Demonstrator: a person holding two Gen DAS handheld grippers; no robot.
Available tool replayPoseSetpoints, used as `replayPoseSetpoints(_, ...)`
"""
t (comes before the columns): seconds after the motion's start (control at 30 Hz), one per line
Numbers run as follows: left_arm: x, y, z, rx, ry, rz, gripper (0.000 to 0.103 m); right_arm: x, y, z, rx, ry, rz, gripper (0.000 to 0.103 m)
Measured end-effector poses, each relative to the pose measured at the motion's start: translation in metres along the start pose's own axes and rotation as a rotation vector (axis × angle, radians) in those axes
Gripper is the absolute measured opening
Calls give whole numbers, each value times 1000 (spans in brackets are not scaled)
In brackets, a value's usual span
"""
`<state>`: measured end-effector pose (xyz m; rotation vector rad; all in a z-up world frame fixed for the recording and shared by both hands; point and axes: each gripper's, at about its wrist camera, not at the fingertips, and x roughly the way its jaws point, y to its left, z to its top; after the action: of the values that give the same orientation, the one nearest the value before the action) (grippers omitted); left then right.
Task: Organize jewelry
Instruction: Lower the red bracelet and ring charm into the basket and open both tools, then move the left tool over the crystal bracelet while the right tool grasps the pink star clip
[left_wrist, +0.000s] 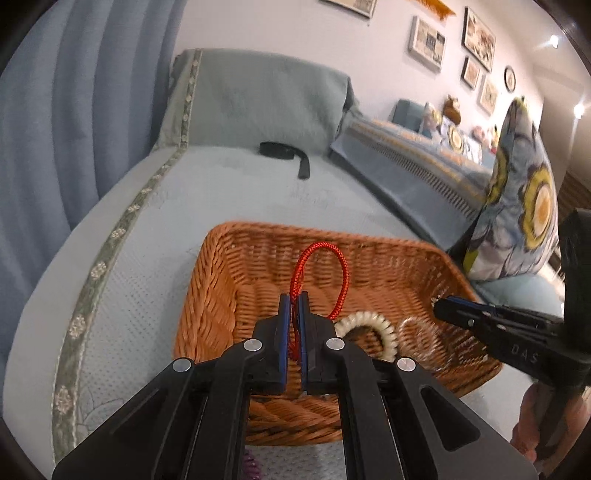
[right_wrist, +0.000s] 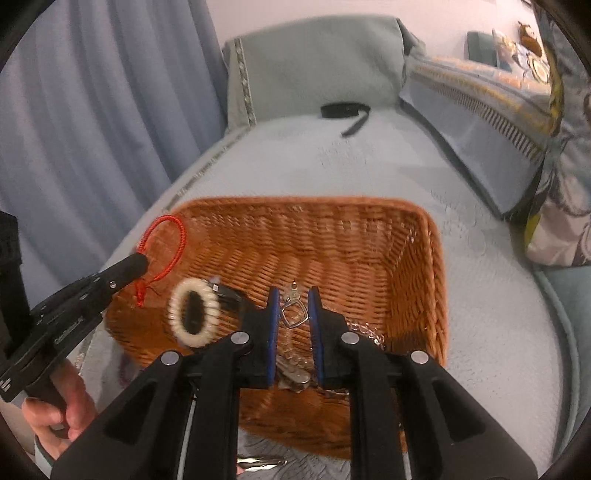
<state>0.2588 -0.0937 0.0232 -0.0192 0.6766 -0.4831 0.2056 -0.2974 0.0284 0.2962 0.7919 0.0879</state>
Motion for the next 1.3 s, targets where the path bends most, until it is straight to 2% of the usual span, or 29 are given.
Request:
replayPoseSetpoints(0.27, 1, 4, -6, -13, 18, -18, 5, -1, -10, -1, 56, 0, 30, 17)
replayPoseSetpoints(0.3, -2, 5, -6, -14, 10, -26, 7, -3, -11, 0, 57, -7, 30, 24)
replayPoseSetpoints(0.33, -4, 4, -5, -14, 2, -27, 14, -7, -11, -1, 56, -18, 29, 34)
replayPoseSetpoints(0.37, -9, 5, -5, -16, -13, -24, 26, -11, -11, -2, 57, -32, 25, 40)
replayPoseSetpoints(0.4, -12, 5, -4, -17, -24, -24, 31, -17, -12, -3, 64, -52, 24, 48)
replayPoseSetpoints(0.43, -15, 4, -4, -17, -33, -26, 34, -21, -13, -6, 67, -58, 32, 48)
replayPoseSetpoints(0.67, -65, 0, 6, -24, -166, -68, 34, -69, -4, -43, 60, -109, 59, 48)
replayPoseSetpoints(0.8, -103, -7, 3, -10, -204, -83, 34, -91, 8, -70, 36, -93, 67, 48)
replayPoseSetpoints(0.93, -128, -3, -26, -2, -173, -73, 34, -94, 14, -95, 55, -52, 82, 48)
replayPoseSetpoints(1.13, -128, 30, -93, -13, -11, -17, 34, -79, 23, -125, 99, 0, 99, 48)
replayPoseSetpoints(1.3, -109, 51, -114, -56, 77, -78, 34, -66, 30, -139, 93, 21, 81, 48)
